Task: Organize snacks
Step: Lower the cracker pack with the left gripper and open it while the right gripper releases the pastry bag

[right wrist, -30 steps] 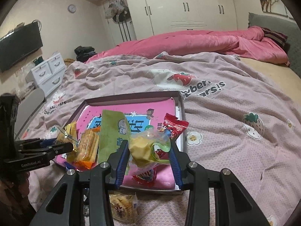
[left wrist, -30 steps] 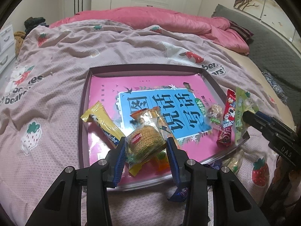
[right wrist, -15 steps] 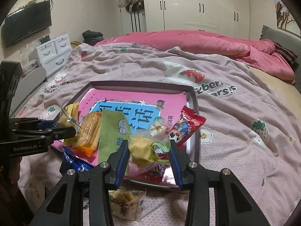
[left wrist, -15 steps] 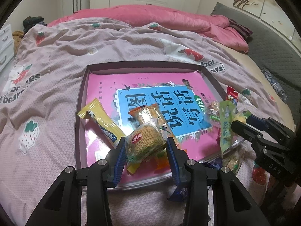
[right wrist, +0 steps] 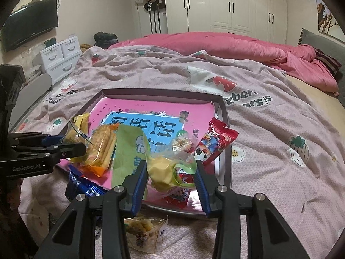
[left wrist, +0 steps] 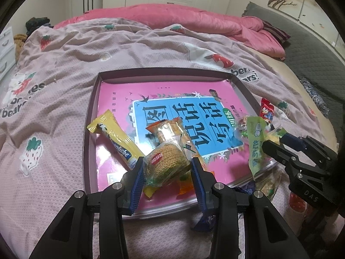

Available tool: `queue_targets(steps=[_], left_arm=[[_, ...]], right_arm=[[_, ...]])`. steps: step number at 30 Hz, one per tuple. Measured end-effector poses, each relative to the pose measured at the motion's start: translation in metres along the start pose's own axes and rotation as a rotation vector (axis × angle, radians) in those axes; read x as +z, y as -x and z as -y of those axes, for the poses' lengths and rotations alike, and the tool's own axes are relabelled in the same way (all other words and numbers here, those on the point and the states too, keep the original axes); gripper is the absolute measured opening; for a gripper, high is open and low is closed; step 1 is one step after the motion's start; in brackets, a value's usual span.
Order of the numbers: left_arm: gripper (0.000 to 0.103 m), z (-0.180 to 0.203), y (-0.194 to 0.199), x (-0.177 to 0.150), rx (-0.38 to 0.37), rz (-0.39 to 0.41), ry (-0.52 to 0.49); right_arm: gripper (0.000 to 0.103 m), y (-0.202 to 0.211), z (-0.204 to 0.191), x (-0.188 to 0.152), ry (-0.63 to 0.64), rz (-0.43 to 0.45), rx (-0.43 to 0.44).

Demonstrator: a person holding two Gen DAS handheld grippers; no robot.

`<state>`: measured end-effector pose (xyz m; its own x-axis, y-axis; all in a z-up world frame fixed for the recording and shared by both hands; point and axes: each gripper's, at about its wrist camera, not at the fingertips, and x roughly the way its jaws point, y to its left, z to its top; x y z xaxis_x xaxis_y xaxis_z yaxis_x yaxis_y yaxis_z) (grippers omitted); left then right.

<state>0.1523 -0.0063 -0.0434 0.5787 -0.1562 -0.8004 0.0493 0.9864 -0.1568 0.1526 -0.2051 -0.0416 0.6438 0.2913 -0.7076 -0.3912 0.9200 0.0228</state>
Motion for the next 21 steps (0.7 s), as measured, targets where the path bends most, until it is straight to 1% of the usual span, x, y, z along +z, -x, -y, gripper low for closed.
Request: queue_targets(steps=[12, 21], left_arm=[[0.044, 0.001, 0.0, 0.001, 0.009, 0.001, -0.001], [0.045, -0.002, 0.004, 0.003, 0.008, 0.009, 0.01]], right_arm=[[0.044, 0.003, 0.008, 0.001, -0.033, 0.003, 0.002], [0.046, 0.006, 0.012, 0.003, -0.061, 0.01, 0.002]])
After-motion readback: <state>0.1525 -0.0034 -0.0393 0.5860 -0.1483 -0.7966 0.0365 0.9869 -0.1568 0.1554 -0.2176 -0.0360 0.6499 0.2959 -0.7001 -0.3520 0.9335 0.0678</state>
